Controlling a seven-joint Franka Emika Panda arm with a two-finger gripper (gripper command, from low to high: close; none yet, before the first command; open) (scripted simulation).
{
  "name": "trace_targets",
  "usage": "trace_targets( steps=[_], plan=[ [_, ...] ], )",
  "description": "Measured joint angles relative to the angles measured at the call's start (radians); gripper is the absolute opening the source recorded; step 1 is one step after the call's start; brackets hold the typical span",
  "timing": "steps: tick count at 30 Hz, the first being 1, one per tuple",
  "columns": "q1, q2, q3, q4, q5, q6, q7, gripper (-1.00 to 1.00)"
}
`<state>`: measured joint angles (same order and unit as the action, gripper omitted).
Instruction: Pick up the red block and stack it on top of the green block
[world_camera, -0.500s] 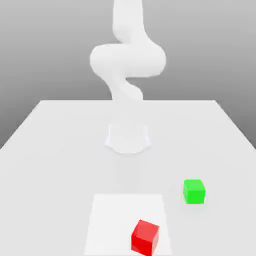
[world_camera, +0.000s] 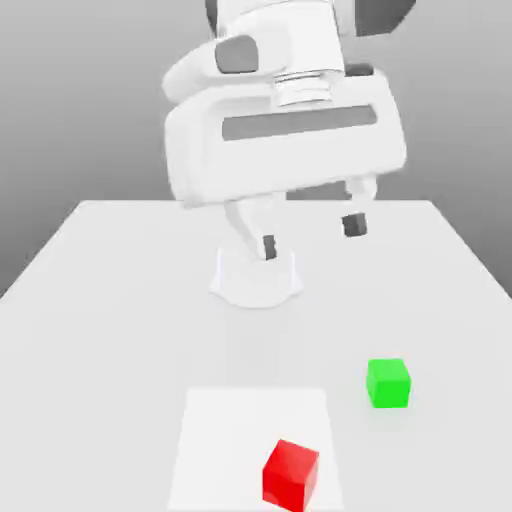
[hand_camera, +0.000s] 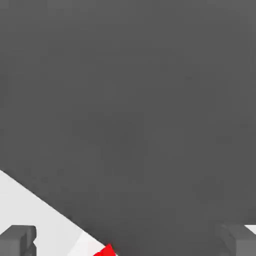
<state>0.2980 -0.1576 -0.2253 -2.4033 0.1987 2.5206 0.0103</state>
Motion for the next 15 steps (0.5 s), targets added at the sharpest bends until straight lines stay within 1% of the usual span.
trace_targets(
  steps=[5, 7, 11, 15],
  plan=[
    [0.023, 0.173, 0.005, -0.031, 0.010, 0.067, -0.190, 0.00],
    [0.021, 0.239, 0.008, -0.044, -0.007, 0.096, -0.252, 0.00],
    [0.019, 0.362, 0.009, -0.067, -0.072, 0.162, -0.339, 0.00],
    [-0.015, 0.504, 0.054, -0.050, -0.030, 0.273, -0.394, 0.00]
  ],
)
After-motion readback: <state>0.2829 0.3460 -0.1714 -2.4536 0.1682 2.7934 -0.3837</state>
